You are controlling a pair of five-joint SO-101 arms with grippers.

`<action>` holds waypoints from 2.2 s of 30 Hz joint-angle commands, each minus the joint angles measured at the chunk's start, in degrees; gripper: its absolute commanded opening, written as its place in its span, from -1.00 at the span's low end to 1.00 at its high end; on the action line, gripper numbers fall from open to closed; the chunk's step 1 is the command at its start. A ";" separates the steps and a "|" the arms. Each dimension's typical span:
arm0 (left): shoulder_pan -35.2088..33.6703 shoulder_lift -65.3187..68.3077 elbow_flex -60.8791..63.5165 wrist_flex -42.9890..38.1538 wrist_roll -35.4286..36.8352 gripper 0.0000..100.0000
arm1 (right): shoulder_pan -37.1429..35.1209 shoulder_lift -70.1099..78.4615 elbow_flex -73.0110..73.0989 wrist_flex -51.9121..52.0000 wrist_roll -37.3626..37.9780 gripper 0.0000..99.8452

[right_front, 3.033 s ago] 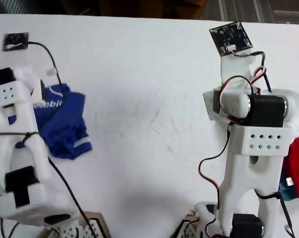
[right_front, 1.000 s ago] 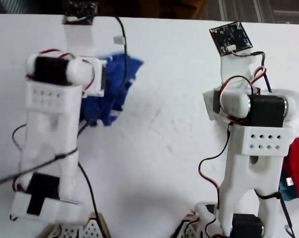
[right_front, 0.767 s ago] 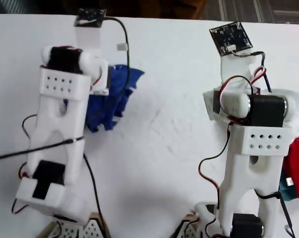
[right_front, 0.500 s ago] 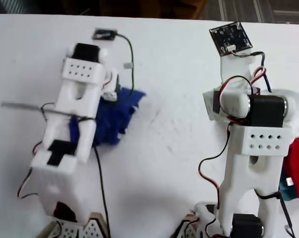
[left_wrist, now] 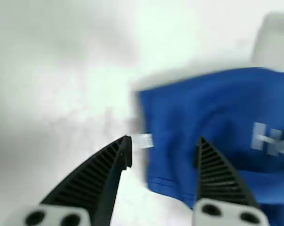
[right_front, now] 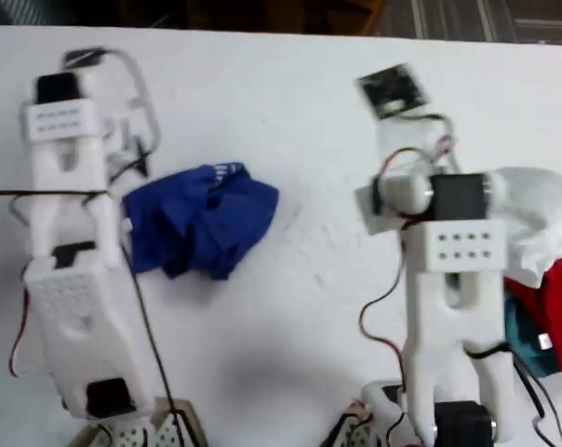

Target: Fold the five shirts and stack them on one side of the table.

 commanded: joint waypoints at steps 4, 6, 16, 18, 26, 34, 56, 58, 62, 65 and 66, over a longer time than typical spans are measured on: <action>-10.64 4.57 1.98 0.79 -1.93 -0.54 | -18.86 1.36 5.54 -13.58 0.00 -0.54; -12.57 5.54 1.98 0.79 -1.93 -0.54 | -22.37 4.79 5.54 -17.54 0.00 -0.54; -17.23 6.51 1.98 0.79 -2.02 -0.54 | -35.56 22.81 5.45 -28.26 -0.44 -0.54; -17.32 6.51 1.98 0.79 -2.02 -0.54 | -36.88 24.84 5.45 -29.85 -0.44 -0.54; -17.32 6.51 1.98 0.79 -2.11 -0.54 | -37.58 32.31 4.22 -33.71 -0.44 -0.55; -17.32 6.51 2.07 0.79 -2.11 -0.54 | -34.24 36.70 -8.53 -23.87 -0.53 -0.95; -11.25 5.98 2.07 0.88 -2.02 -0.54 | -28.70 28.79 -55.30 13.14 0.09 -0.96; -7.91 5.89 1.98 0.88 -2.11 -0.54 | -28.62 28.70 -54.24 13.14 0.09 -0.96; -0.53 5.89 1.80 0.88 -4.22 -0.54 | -28.62 28.70 -51.96 13.14 0.09 -0.96; 2.99 5.89 1.01 0.70 -4.22 -0.54 | -27.65 28.62 -50.55 13.32 0.09 -0.96; 3.52 6.33 -0.22 0.70 -4.22 -0.54 | -27.03 28.62 -50.29 13.32 0.09 -0.96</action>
